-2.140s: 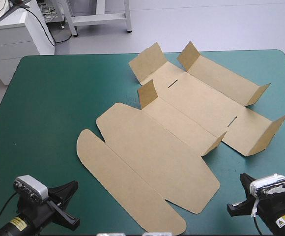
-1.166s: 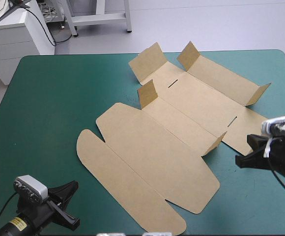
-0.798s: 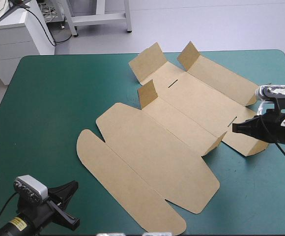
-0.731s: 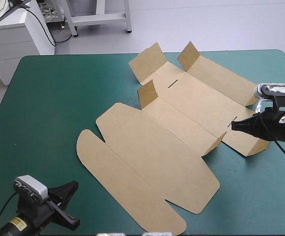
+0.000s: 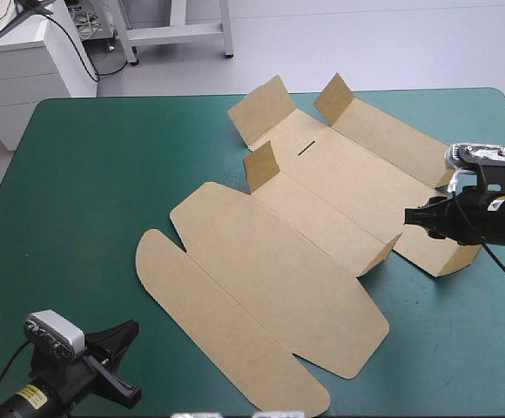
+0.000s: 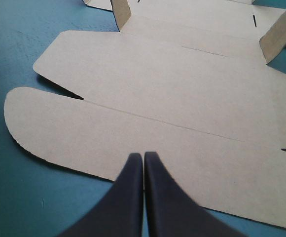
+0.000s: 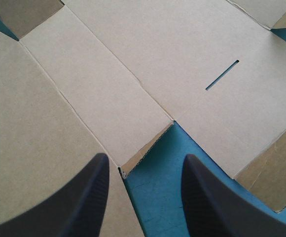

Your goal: Fold the box

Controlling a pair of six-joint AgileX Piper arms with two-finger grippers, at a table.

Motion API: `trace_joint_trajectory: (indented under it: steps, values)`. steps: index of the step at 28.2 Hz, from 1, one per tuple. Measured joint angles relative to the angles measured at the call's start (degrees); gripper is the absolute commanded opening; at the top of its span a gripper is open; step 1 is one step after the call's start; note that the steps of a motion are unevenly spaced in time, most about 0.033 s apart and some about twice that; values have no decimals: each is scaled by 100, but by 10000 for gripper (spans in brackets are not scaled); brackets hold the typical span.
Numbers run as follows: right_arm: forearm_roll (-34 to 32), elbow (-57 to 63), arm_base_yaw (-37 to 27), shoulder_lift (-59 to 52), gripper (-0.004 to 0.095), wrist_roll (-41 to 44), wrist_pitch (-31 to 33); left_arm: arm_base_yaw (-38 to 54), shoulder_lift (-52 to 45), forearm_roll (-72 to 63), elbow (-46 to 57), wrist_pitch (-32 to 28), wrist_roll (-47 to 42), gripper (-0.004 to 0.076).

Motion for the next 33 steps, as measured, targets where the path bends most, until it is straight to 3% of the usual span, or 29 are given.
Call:
trace_joint_trajectory:
  steps: [12,25,33]
  values:
    - [-168,0,0,889,430,2096,660,0,0,-4,0,0,0,-8]
    - [360,0,0,2171,432,2328,759,0,0,-4,0,0,0,-8]
    - [772,0,0,2648,432,2303,363,0,0,-4,0,0,0,-8]
